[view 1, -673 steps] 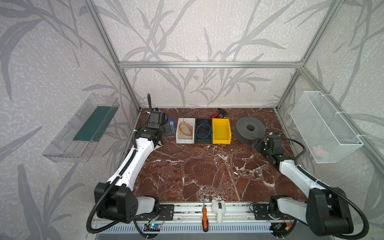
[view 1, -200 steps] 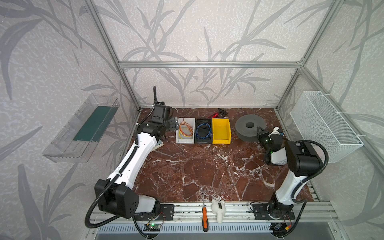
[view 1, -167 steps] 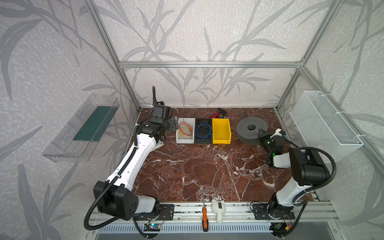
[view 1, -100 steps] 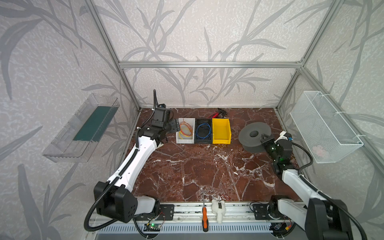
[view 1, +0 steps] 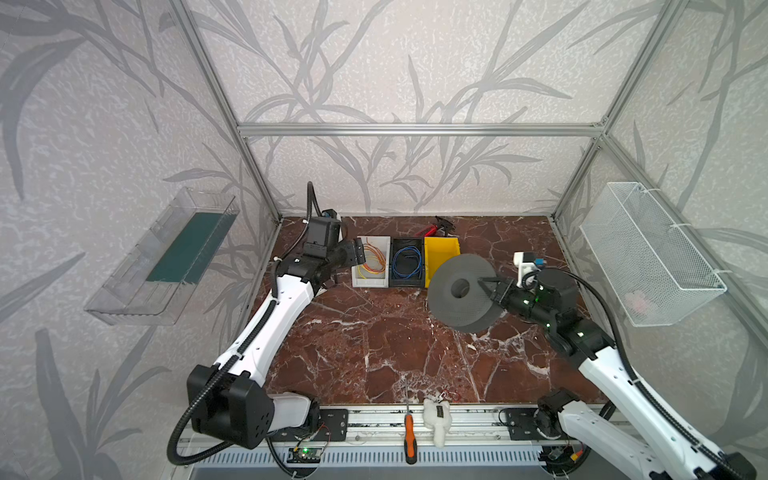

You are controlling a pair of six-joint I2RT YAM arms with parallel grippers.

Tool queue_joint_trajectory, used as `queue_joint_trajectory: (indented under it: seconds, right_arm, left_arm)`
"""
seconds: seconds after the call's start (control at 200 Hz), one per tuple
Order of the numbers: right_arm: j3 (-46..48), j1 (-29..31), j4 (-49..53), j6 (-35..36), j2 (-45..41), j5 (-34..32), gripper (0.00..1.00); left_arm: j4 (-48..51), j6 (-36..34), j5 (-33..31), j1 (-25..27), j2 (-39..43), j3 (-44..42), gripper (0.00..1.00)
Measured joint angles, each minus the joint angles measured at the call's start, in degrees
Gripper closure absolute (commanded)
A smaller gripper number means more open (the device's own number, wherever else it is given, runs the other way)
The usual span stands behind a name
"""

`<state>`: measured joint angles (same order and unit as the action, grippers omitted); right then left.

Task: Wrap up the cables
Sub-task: 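Lift the grey spool with the right gripper and set it mid-table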

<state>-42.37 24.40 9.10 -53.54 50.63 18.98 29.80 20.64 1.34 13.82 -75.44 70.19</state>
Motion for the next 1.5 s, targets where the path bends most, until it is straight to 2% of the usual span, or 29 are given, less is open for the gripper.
queue_joint_trajectory:
  seconds: [0.15, 0.315, 0.475, 0.615, 0.8, 0.945, 1.174, 1.274, 1.499]
  right_arm:
    - [-2.1, 8.3, -3.6, -0.3, 12.6, 5.0, 1.0]
    - [-0.5, 12.0, -15.5, -3.8, 24.1, 10.8, 1.0]
    - [2.2, 11.1, -26.9, -5.7, 32.6, 15.1, 1.0]
    - [5.2, 7.9, -36.0, -7.0, 36.2, 19.7, 1.0]
    - [6.7, 2.8, -44.2, -7.2, 41.5, 25.4, 1.0]
    - [7.3, 2.0, -49.3, -7.2, 45.1, 28.2, 1.0]
    - [9.2, 1.5, -48.9, -2.9, 47.7, 28.8, 0.71]
    - [10.3, 1.1, -43.6, 0.7, 47.1, 28.0, 0.55]
    - [7.7, 1.1, -25.0, 13.3, 37.1, 22.3, 0.4]
  left_arm:
    - [1.2, 0.3, -0.2, 0.0, 2.5, -1.5, 0.15]
    - [2.9, 1.0, -1.2, 0.0, 3.8, -1.7, 0.15]
    - [4.4, 1.1, -1.7, 0.0, 3.9, -1.7, 0.15]
    - [6.4, 1.6, -1.7, 0.0, 3.2, -0.8, 0.16]
    - [6.7, 2.6, -1.6, 0.2, 2.2, 0.0, 0.16]
    - [7.1, 3.3, -1.4, 0.8, 1.0, 0.6, 0.16]
    - [8.0, 3.6, -1.4, 1.2, 0.5, 1.0, 0.15]
    - [8.5, 3.5, -1.4, 1.3, 0.5, 1.0, 0.14]
    - [8.8, 3.6, -1.4, 1.6, 0.5, 1.1, 0.15]
